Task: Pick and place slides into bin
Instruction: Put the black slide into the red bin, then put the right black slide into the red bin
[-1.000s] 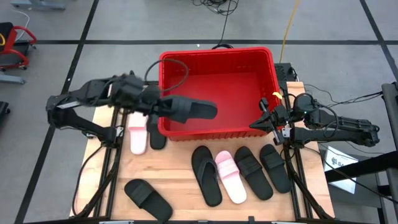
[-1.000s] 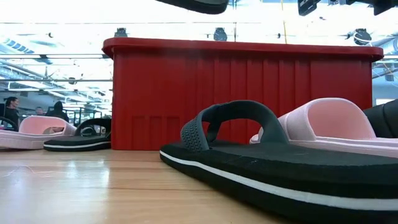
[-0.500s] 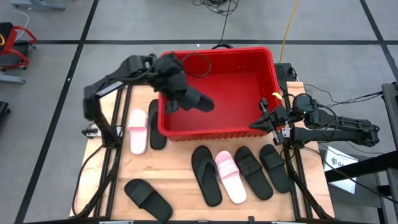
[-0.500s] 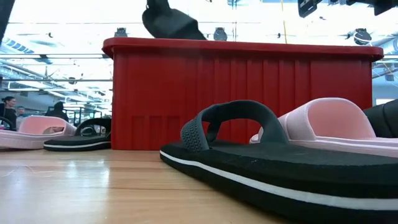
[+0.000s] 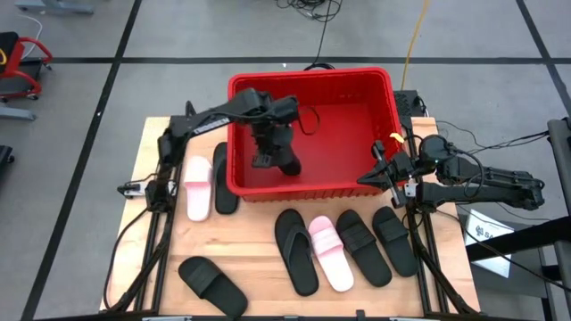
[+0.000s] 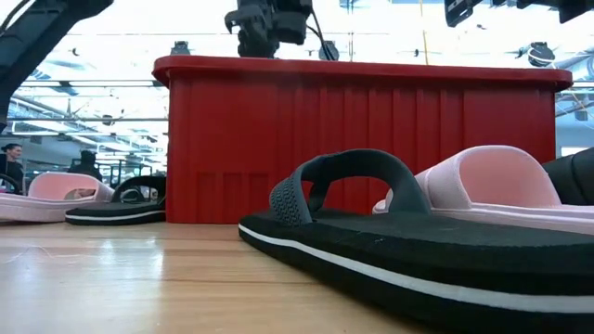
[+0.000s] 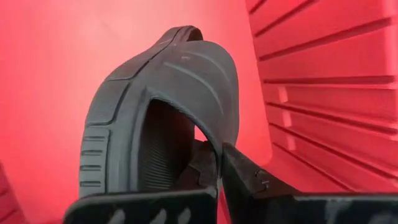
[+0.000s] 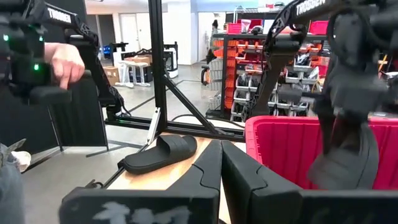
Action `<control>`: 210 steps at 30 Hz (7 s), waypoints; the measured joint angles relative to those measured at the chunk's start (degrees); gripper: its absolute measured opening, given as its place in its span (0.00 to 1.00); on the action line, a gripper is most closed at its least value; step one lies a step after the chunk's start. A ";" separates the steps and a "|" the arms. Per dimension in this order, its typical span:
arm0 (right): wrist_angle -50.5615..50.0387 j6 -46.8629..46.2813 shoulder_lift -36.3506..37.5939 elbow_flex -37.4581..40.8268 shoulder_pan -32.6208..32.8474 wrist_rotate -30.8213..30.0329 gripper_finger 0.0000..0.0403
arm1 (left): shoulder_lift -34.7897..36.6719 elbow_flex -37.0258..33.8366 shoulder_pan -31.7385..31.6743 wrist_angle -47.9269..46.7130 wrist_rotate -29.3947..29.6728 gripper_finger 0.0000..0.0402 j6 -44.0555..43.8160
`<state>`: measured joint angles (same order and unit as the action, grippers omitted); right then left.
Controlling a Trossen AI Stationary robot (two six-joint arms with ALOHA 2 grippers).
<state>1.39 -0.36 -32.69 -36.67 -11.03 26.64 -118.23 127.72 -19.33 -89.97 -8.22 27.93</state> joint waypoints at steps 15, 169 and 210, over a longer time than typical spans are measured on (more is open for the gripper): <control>0.00 0.00 -0.02 0.00 -0.01 -1.46 0.00 | -3.95 -0.40 -1.28 3.94 11.19 0.00 1.76; -0.42 4.74 -0.01 0.00 -0.01 -1.34 0.00 | -4.48 -26.42 -4.85 48.19 30.33 0.06 -4.85; -42.34 11.09 -7.23 -26.48 4.59 -17.81 0.00 | 28.84 -26.38 5.90 43.47 33.92 0.28 -19.17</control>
<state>-40.95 10.73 -39.92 -63.15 -6.43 8.83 -89.39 101.34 -13.43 -46.51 25.69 8.76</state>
